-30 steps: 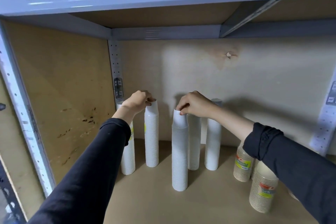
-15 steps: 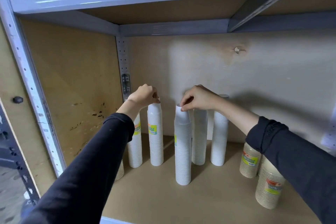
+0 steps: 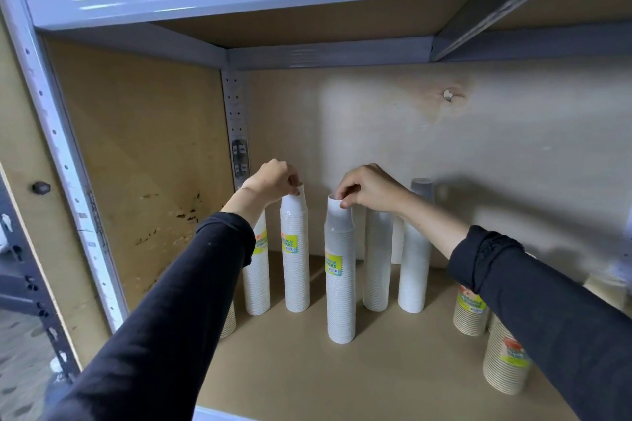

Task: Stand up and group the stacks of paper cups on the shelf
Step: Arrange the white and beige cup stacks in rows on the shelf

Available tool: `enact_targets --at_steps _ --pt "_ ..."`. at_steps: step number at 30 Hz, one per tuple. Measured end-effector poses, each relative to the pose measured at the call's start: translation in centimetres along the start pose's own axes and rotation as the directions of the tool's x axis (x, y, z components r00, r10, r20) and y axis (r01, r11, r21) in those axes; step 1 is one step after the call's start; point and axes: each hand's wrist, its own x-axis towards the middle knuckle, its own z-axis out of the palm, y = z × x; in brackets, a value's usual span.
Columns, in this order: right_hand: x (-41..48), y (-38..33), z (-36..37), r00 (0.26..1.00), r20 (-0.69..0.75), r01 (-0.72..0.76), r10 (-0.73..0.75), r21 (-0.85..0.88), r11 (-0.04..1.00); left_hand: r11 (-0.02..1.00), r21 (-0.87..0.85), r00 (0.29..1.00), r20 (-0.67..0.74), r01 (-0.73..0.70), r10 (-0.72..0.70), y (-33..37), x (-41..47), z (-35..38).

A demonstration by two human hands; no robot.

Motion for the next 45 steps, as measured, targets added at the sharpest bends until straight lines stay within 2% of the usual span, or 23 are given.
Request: enact_targets --at_steps 6,12,29,40,45 --pt "0.0 -0.4 -0.5 1.000 0.014 -0.017 0.016 0.032 0.999 1.000 -0.003 1.000 -0.003 -0.003 0.003 -0.1 -0.1 0.1" --pt "0.2 -1.3 1.1 0.999 -0.030 -0.019 0.016 -0.108 0.994 1.000 -0.018 1.000 -0.008 -0.001 0.001 -0.2 -0.2 0.2" --pt "0.5 0.8 0.0 0.999 -0.012 -0.038 0.039 0.026 0.999 0.995 0.013 0.994 -0.058 0.096 -0.095 1.8 1.0 1.3" --pt "0.4 0.0 -0.4 0.999 0.038 -0.027 0.028 -0.037 0.999 0.995 -0.010 0.995 -0.026 0.096 -0.096 1.8 0.7 1.0" --pt "0.3 0.1 -1.1 1.000 0.013 -0.025 0.026 -0.052 0.998 0.996 -0.017 0.996 -0.010 0.088 -0.088 1.5 0.5 0.6"
